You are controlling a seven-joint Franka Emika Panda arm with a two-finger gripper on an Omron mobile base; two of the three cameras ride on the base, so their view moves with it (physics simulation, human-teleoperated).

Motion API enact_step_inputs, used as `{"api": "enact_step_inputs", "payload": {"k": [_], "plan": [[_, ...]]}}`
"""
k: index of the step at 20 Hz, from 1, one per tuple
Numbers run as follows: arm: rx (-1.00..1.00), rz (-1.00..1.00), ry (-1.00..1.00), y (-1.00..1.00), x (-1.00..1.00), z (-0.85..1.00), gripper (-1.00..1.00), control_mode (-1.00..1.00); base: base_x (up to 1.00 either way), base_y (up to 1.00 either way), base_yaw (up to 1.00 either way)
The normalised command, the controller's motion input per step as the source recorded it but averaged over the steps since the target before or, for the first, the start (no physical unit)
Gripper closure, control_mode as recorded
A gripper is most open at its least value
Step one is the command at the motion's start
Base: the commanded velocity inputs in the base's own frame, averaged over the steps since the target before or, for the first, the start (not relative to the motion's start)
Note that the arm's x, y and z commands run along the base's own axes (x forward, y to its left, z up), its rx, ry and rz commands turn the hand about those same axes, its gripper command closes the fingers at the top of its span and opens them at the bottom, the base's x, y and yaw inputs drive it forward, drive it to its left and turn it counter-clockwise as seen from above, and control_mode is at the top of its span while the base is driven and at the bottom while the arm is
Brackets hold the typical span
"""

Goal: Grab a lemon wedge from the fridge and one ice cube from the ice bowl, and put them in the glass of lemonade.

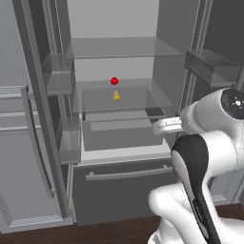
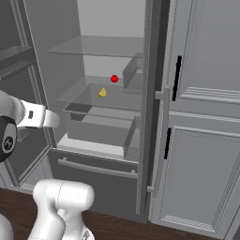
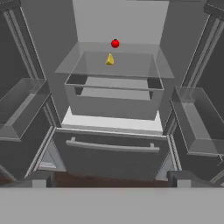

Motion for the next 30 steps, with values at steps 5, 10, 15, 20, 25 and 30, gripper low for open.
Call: {"api": "enact_step_inputs", "payload": {"k": [5, 10, 15, 20, 25, 30], "plan": [[0.14, 0.00, -0.04, -0.32, -0.49, 0.49, -1.00, -1.00, 0.00, 0.00, 0.00], [0.05, 0.00, -0.03, -0.15, -0.32, 0.03, -1.00, -1.00, 0.00, 0.00, 0.00], [0.00, 0.00, 0.00, 0.00, -0.17, 0.00, -1.00, -1.00, 0.00, 0.00, 0.00], [0.00, 0.00, 0.00, 0.00, -0.05, 0.00, -1.00, -1.00, 0.00, 0.00, 0.00], [0.00, -0.05, -0.02, 0.22, -0.21, 0.00, -1.00, -1.00, 0.00, 0.00, 0.00], [0.00, -0.06, 0.00, 0.07, -0.06, 0.01, -1.00, -1.00, 0.00, 0.00, 0.00]]}}
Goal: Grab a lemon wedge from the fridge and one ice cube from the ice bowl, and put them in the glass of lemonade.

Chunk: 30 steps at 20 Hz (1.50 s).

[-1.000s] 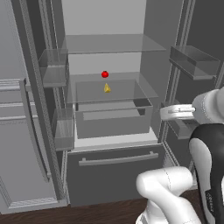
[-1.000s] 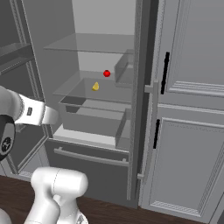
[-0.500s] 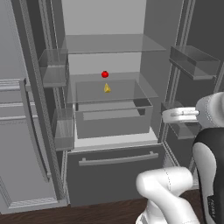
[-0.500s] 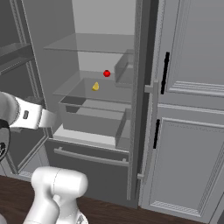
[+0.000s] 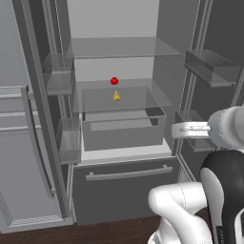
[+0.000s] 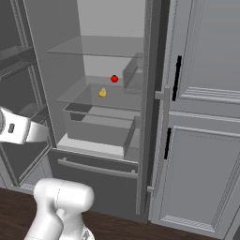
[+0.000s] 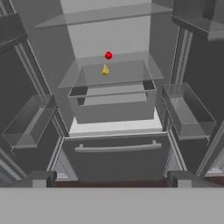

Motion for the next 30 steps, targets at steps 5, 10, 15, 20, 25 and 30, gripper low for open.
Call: {"api": "enact_step_inputs", "payload": {"k": [5, 10, 15, 20, 25, 30], "plan": [[0.00, -0.10, 0.00, 0.00, -0.39, 0.00, -1.00, -1.00, 0.00, 0.00, 0.00], [0.00, -0.07, 0.00, 0.00, -0.23, 0.06, -1.00, -1.00, 0.00, 0.00, 0.00], [0.00, 0.00, 0.00, 0.00, -0.16, 0.08, -1.00, -1.00, 0.00, 0.00, 0.00], [0.00, 0.01, 0.00, -0.16, 0.00, 0.02, -1.00, -1.00, 0.00, 0.00, 0.00], [0.01, 0.03, 0.00, -0.24, 0.06, 0.00, -1.00, 1.00, 0.06, -0.04, 0.01], [0.00, 0.00, 0.00, 0.00, 0.00, 0.00, -1.00, 1.00, 0.58, -0.16, 0.10]]}}
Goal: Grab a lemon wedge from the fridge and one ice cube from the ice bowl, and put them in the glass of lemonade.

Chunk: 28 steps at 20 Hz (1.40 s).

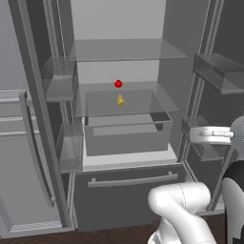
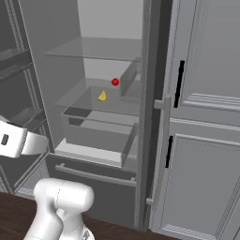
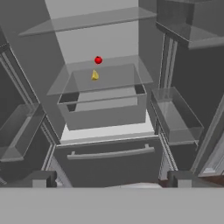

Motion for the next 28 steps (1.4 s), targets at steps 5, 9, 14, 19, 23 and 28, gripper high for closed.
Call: {"api": "enact_step_inputs", "payload": {"k": [5, 9, 14, 19, 23, 28], "plan": [[0.00, 0.00, 0.00, 0.00, 0.00, 0.00, -1.00, 1.00, 0.48, -0.01, 0.04], [0.00, 0.00, 0.00, 0.00, 0.00, 0.00, -1.00, 1.00, 0.29, 0.00, -0.02], [0.00, 0.00, 0.00, 0.00, 0.00, 0.00, -1.00, 1.00, 0.56, 0.00, -0.10], [0.00, 0.00, 0.00, 0.00, 0.00, 0.00, -1.00, 1.00, 0.48, 0.00, -0.09], [0.00, 0.00, 0.00, 0.00, 0.00, 0.00, -1.00, 1.00, 0.18, 0.11, -0.18], [0.00, 0.00, 0.00, 0.00, 0.00, 0.00, -1.00, 1.00, 0.10, 0.18, -0.18]]}}
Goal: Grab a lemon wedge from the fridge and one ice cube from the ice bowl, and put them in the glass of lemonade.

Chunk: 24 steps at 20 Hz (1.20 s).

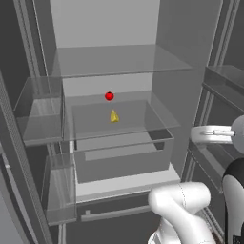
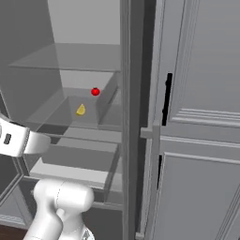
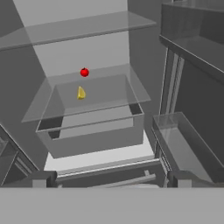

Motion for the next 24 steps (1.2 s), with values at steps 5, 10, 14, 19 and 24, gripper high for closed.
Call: {"api": "enact_step_inputs", "payload": {"k": [5, 10, 14, 19, 24], "plan": [[0.00, 0.00, 0.00, 0.00, 0.00, 0.00, -1.00, 1.00, 0.14, 0.44, -0.08], [0.00, 0.00, 0.00, 0.00, 0.00, 0.00, -1.00, 1.00, 0.02, 0.35, 0.00], [0.00, 0.00, 0.00, 0.00, 0.00, 0.00, -1.00, 1.00, 0.05, 0.23, 0.00], [0.00, 0.00, 0.00, 0.00, 0.00, 0.00, -1.00, 1.00, 0.40, 0.32, 0.05], [0.00, 0.00, 0.00, 0.00, 0.00, 0.00, -1.00, 1.00, 0.58, 0.10, 0.07]]}}
